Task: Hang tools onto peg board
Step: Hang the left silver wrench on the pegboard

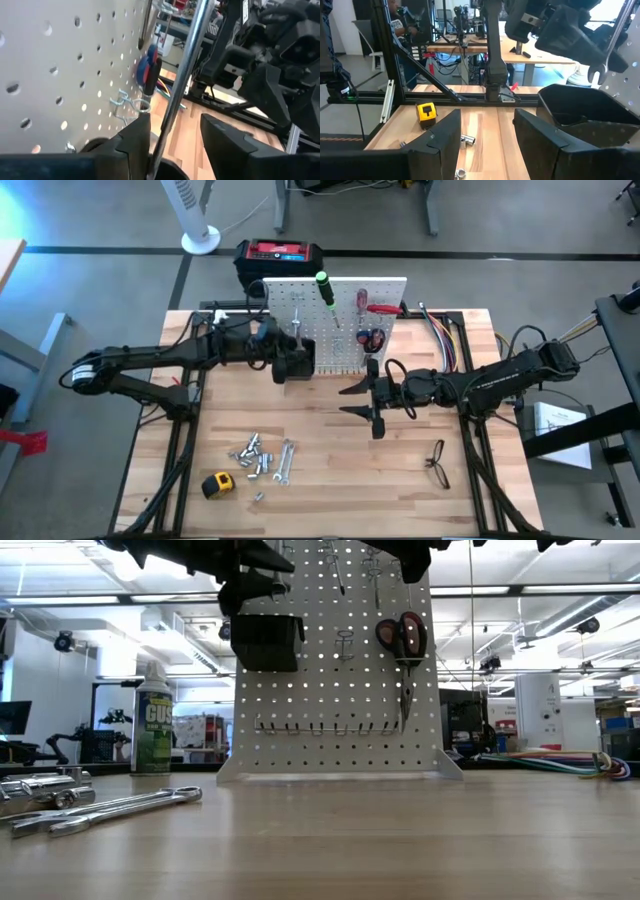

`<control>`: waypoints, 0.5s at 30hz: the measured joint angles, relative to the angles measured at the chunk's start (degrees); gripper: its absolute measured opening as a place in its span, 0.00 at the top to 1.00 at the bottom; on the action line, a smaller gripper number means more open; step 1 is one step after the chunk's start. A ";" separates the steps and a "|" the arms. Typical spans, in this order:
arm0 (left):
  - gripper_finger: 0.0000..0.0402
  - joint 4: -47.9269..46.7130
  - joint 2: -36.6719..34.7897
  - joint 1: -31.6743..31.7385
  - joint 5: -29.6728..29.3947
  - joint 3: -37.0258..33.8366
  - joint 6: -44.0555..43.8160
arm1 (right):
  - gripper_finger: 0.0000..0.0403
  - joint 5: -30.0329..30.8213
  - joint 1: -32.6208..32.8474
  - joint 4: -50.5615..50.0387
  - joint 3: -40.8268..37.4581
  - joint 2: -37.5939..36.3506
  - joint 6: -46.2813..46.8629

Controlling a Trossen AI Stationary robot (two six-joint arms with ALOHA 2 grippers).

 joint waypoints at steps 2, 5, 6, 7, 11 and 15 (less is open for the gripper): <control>0.59 -1.30 -0.31 -0.18 0.01 -0.02 0.01 | 0.58 0.00 0.00 0.02 0.00 0.00 0.00; 0.59 -5.65 -1.02 -0.23 0.03 0.64 -0.20 | 0.58 0.00 0.00 0.14 0.00 0.00 -0.04; 0.59 -6.84 -1.27 -0.23 0.03 0.96 -0.14 | 0.58 0.00 -0.02 0.60 -0.02 0.00 -0.04; 0.59 -7.99 -1.63 -0.28 0.02 1.19 0.29 | 0.59 0.06 -0.02 1.17 -0.02 0.00 -0.02; 0.59 -9.97 -3.27 -0.30 -0.01 1.73 1.14 | 0.59 2.29 -0.02 2.47 -0.04 0.00 -0.31; 0.59 -11.68 -5.81 -0.32 -0.56 1.73 2.20 | 0.62 4.79 -0.02 1.37 -0.04 0.00 -0.26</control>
